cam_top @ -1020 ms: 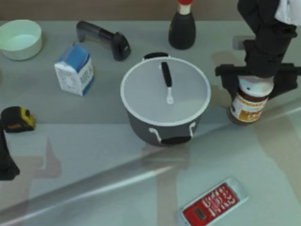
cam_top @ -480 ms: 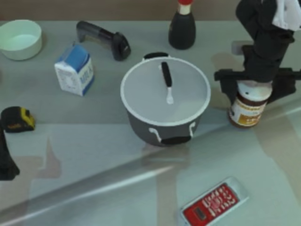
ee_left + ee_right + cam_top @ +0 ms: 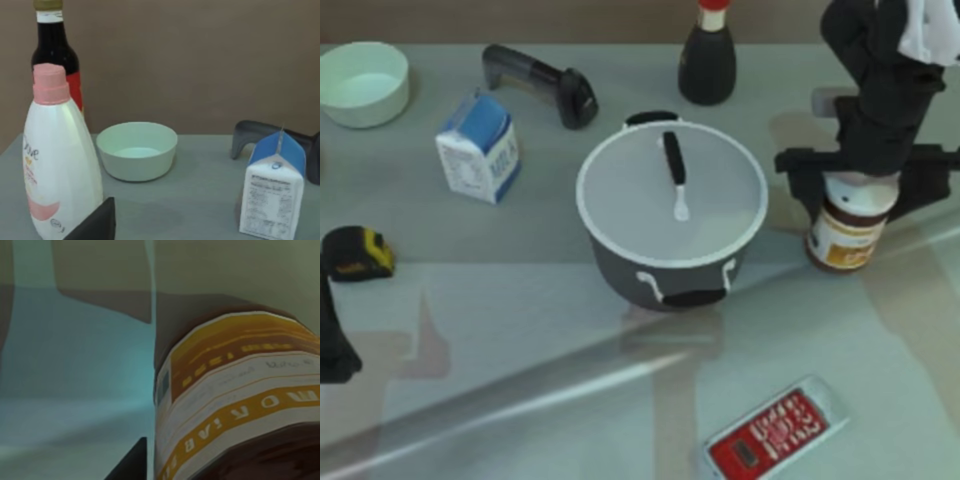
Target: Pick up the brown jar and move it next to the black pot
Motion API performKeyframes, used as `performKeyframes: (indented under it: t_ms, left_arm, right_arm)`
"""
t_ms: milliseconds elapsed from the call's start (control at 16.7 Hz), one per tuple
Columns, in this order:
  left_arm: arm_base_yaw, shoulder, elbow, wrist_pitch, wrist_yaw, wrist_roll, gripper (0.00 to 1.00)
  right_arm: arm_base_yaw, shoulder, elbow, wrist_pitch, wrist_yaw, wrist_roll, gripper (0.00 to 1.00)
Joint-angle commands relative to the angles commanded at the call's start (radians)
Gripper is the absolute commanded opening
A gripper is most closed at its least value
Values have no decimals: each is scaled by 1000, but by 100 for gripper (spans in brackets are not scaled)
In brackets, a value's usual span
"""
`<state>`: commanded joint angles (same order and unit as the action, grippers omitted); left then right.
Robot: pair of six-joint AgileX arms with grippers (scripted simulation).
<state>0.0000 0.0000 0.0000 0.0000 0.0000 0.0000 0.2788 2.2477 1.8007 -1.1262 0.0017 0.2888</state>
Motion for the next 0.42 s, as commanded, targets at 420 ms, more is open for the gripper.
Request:
performKeyframes:
  t_ms: [420]
  left_arm:
    - [0,0,0,0,0,0,100]
  right_arm:
    - [0,0,0,0,0,0,100]
